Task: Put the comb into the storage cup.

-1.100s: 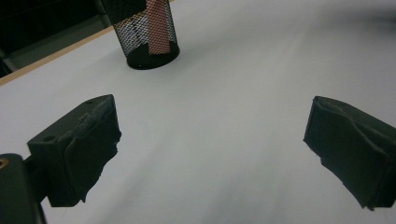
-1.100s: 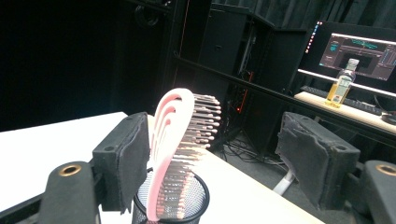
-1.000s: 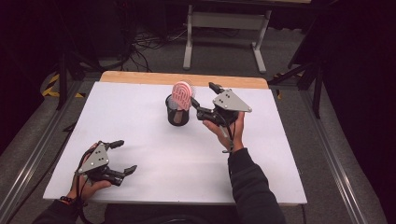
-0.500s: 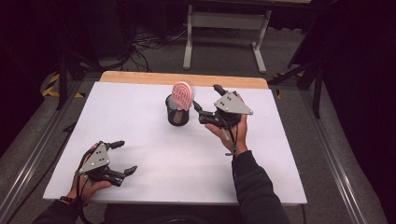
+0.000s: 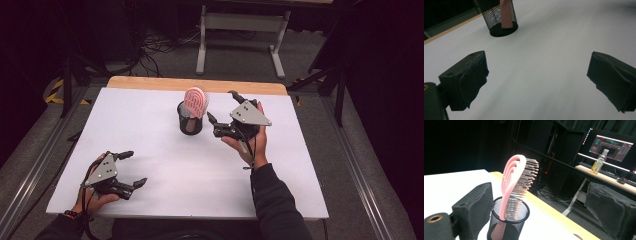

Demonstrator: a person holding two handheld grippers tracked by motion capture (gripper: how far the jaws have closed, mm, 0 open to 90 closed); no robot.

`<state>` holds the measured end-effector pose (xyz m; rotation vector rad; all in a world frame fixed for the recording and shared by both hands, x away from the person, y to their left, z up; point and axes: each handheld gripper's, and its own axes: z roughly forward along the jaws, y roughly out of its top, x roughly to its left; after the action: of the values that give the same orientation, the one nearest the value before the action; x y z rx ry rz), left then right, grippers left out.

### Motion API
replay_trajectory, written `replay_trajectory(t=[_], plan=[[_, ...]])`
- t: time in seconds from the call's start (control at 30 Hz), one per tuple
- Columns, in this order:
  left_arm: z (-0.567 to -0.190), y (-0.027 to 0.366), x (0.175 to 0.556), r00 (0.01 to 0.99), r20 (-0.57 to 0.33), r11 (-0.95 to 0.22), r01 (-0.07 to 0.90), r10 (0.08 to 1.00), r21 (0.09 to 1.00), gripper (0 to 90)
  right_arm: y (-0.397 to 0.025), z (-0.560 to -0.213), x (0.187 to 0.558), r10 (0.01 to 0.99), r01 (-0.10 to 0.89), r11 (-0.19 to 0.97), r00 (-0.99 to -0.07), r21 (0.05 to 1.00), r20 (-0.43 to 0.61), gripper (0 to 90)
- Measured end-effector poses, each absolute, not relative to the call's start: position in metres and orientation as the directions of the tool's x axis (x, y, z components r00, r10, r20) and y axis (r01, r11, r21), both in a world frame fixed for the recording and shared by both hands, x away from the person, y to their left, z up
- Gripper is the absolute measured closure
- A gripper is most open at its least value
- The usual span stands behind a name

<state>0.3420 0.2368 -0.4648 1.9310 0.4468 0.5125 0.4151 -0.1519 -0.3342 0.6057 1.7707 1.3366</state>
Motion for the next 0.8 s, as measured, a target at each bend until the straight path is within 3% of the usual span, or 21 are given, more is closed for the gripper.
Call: replay_trajectory(t=[0.3,0.8], plan=[[-0.465,0.237,0.342,0.839,0.149,-0.388,0.079,0.523,0.918,4.3,-0.156,-0.336,0.41,0.763,-0.098,0.316,-0.565,0.944,-0.314,3.7],[-0.465,0.236,0.342,0.84,0.149,-0.388,0.078,0.522,0.918,4.3,-0.161,-0.339,0.396,0.759,-0.101,0.375,-0.537,0.922,-0.367,5.2]])
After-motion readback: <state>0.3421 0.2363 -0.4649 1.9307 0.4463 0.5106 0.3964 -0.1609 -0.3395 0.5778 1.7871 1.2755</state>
